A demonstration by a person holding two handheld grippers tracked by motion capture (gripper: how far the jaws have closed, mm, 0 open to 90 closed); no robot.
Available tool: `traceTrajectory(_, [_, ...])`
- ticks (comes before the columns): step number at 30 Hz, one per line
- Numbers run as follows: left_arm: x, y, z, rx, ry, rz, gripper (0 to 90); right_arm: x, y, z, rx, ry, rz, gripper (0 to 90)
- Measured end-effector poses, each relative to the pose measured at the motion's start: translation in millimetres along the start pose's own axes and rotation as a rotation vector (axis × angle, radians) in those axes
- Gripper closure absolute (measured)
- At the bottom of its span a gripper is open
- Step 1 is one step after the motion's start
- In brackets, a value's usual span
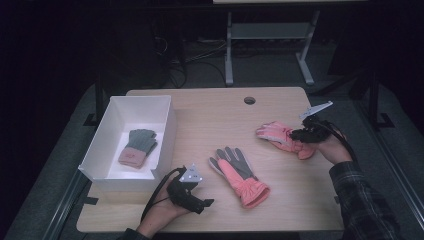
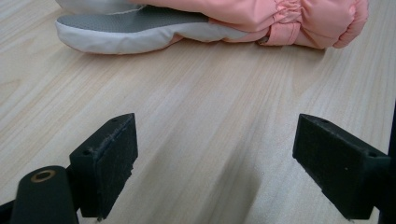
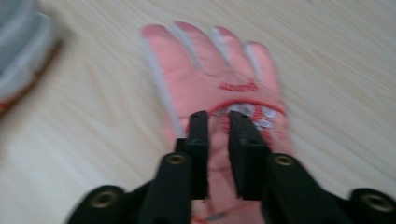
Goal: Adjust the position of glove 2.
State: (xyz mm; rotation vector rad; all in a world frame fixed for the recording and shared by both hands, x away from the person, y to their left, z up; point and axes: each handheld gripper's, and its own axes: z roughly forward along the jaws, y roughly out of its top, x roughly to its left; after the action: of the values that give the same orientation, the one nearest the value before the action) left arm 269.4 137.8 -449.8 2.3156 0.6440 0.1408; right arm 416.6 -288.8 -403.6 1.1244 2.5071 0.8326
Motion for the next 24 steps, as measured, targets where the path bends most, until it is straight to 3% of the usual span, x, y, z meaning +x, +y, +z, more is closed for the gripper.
traceTrajectory(3, [0.9,-0.4,-0.6,0.005,0.003,-0.005,13.7,-10.2,1.0,8.8,0.02,-0.025,0.017,90.0])
traceTrajectory(5, [1.4,-0.4,-1.3,0.005,0.009,-0.004,13.8,-16.3,2.4,15.0,0.026,-0.027,0.038,90.0])
traceTrajectory(10, [2.4,-0.6,-1.1,0.006,0.004,-0.008,13.9,-35.1,-1.1,25.4,0.005,-0.088,0.083,90.0])
traceTrajectory(16, [2.9,-1.1,-1.4,0.009,0.007,-0.009,13.9,-56.2,-15.9,32.5,0.038,-0.125,0.141,90.0])
traceTrajectory(19, [2.5,-0.8,-0.6,0.011,0.004,-0.008,13.9,-55.1,-19.4,35.5,0.068,-0.111,0.141,90.0])
traceTrajectory(24, [2.7,-1.1,-0.6,0.015,0.007,-0.008,13.9,-43.2,-20.3,28.3,0.096,-0.077,0.09,90.0])
